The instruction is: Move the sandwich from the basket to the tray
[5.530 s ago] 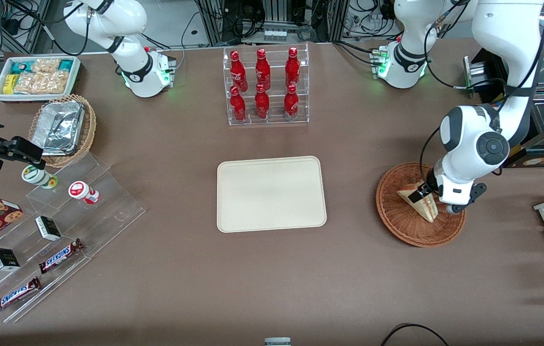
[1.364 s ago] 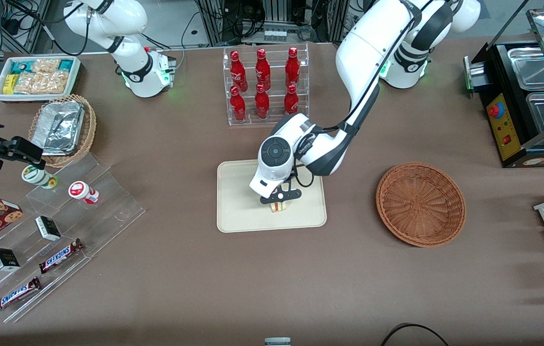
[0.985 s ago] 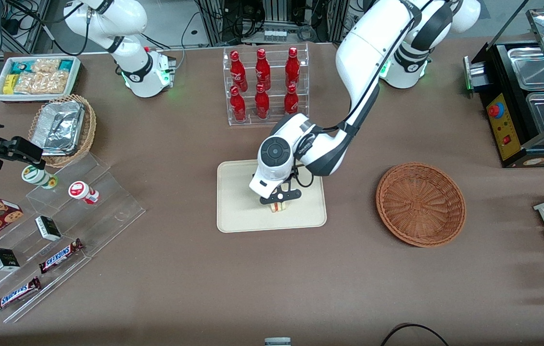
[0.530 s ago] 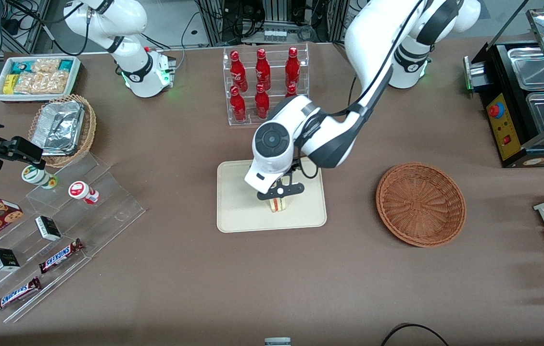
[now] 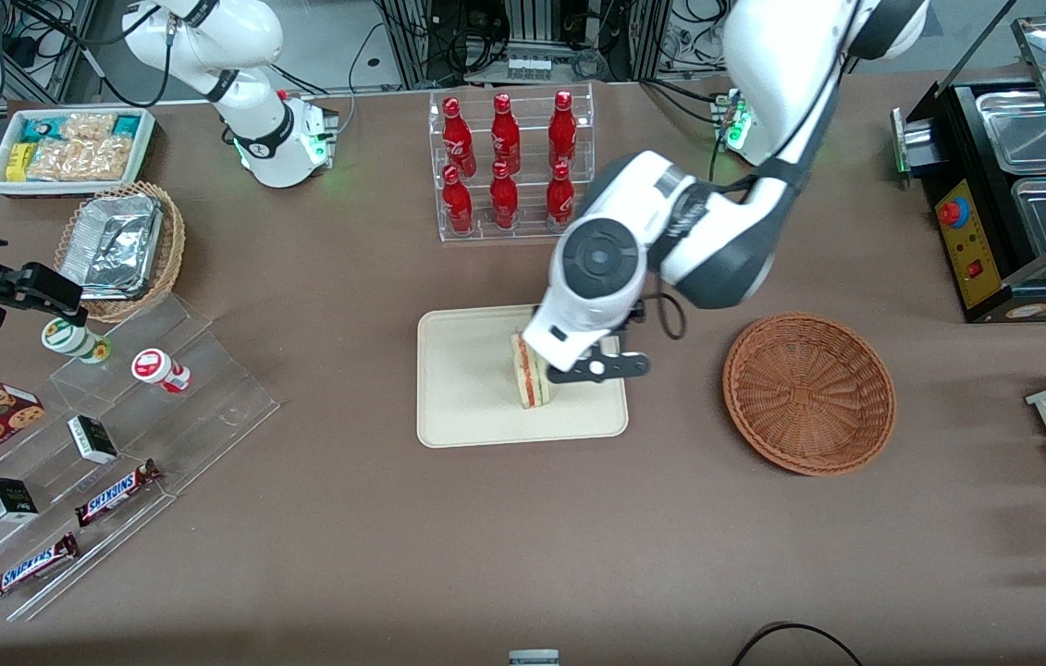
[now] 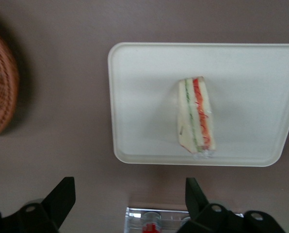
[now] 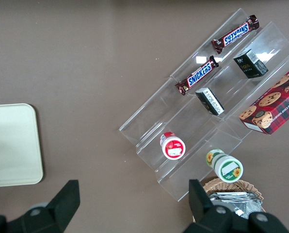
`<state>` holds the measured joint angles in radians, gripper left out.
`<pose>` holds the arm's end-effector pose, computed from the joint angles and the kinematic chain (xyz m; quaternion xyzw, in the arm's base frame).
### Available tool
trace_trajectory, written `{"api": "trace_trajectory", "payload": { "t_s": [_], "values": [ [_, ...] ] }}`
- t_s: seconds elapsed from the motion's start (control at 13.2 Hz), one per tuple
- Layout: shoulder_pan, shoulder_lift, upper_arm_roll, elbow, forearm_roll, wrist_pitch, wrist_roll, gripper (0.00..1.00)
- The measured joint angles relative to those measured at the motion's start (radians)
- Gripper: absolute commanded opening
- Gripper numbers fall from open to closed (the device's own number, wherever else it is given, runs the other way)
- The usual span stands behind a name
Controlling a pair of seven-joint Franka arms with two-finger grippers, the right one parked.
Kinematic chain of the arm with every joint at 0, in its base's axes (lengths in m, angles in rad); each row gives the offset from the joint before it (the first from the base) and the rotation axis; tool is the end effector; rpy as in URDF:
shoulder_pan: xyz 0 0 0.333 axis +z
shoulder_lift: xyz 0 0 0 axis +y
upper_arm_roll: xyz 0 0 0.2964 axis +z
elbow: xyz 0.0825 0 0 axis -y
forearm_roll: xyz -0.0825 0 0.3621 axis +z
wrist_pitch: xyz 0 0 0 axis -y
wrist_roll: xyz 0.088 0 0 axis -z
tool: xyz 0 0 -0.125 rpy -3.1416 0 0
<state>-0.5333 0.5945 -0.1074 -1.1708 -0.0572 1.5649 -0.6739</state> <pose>0.5401 -0.3910 0.4056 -0.9931 -0.0253 0.1139 0.0131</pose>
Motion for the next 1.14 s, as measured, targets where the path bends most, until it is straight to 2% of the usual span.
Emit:
{"api": "trace_trajectory", "payload": {
  "t_s": [0.76, 0.91, 1.14],
  "values": [
    [0.333, -0.307, 0.007, -0.303, 0.000, -0.037, 0.424, 1.00],
    [0.412, -0.358, 0.008, -0.331, -0.001, -0.079, 0.509, 1.00],
    [0.480, -0.410, 0.008, -0.343, -0.001, -0.119, 0.548, 1.00]
  ]
}}
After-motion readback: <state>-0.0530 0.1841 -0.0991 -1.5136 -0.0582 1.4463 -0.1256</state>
